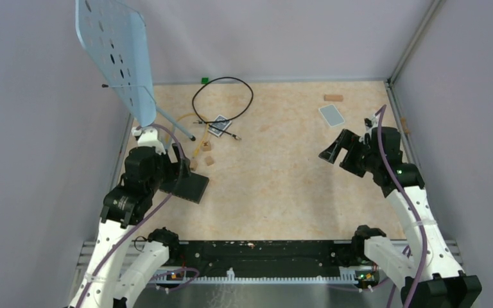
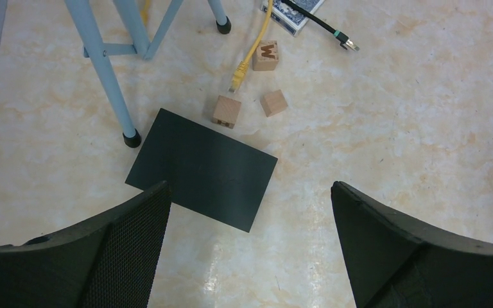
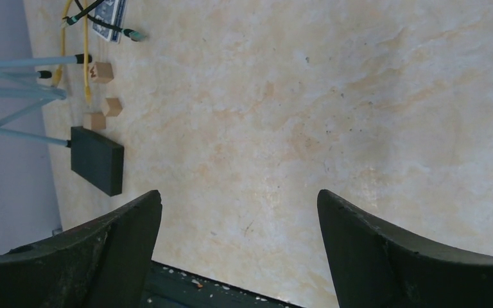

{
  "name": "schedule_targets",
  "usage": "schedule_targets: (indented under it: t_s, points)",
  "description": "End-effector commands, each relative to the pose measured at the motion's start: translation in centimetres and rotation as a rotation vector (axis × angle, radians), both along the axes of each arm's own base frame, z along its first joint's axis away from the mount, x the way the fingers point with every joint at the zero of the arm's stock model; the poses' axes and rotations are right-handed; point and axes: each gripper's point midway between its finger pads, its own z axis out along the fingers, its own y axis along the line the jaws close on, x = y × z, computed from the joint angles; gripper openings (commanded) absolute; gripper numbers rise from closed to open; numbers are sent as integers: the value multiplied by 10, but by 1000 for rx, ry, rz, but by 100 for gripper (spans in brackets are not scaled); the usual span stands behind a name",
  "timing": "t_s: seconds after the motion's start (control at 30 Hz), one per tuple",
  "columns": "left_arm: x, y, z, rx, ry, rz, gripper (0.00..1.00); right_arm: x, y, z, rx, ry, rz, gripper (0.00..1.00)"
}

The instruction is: Insert the plug into the switch port

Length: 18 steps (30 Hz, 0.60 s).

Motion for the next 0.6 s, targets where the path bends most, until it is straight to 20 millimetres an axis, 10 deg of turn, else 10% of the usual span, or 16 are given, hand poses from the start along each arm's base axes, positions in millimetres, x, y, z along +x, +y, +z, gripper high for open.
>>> schedule_targets:
  t_s: [0.0, 0.23, 0.57]
  points:
    - [9, 3, 28, -23, -141, 24, 99, 19, 21, 10, 132, -63, 40, 89]
    - [15, -12, 19, -14, -115, -70, 99, 32, 57, 7, 177, -109, 64, 88]
    - [18, -4, 15, -7, -101, -34, 99, 22, 194, -17, 64, -169, 353, 87]
